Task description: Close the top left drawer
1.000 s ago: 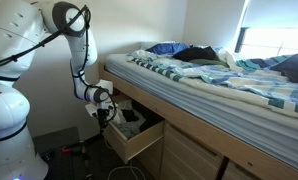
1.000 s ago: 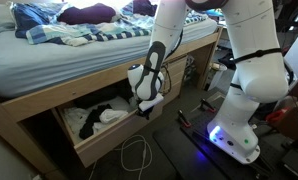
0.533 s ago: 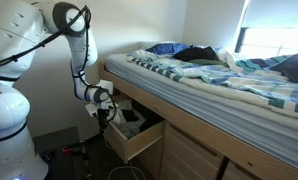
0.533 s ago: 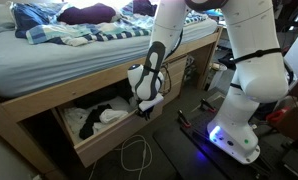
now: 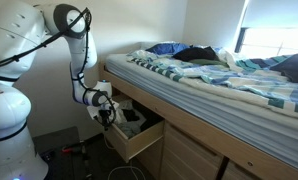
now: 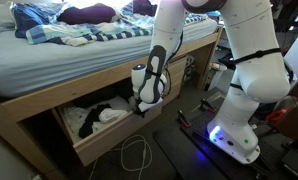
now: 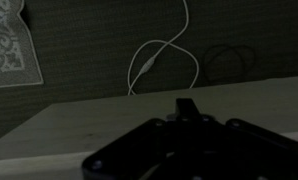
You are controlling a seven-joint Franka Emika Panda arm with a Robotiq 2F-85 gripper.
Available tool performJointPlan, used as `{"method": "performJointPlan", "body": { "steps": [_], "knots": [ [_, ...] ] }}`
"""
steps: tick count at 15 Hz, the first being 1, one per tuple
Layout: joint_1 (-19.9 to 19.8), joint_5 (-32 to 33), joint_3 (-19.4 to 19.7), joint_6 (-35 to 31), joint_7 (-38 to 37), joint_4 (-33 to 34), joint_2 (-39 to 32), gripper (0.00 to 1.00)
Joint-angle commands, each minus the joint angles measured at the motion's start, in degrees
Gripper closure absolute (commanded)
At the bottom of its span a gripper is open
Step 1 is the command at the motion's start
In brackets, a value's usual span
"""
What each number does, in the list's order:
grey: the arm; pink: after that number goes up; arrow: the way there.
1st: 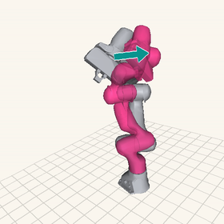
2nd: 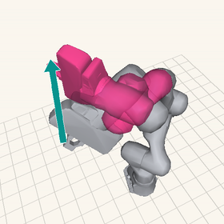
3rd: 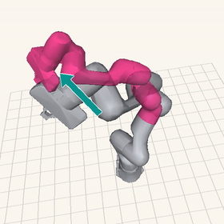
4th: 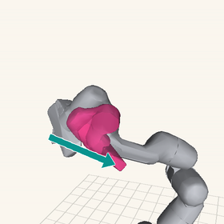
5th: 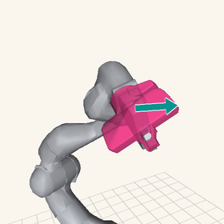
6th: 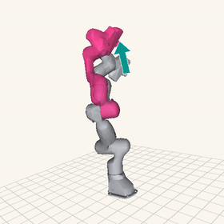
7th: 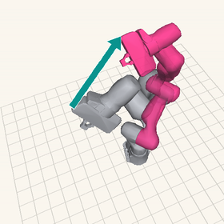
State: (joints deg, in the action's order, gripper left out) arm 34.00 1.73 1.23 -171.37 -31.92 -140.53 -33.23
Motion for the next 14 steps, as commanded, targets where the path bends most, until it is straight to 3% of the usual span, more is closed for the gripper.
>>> {"method": "performJointPlan", "body": {
  "steps": [1, 7, 14],
  "knots": [
    [5.5, -3.4, 4.4, -6.9, -1.5, -0.3, -2.4, 1.00],
    [13.4, -14.8, 8.7, -12.9, -0.8, 1.1, -6.5, 1.00],
    [19.5, -21.9, 12.6, -12.8, -0.5, 3.9, -8.7, 1.00]
  ]
}}
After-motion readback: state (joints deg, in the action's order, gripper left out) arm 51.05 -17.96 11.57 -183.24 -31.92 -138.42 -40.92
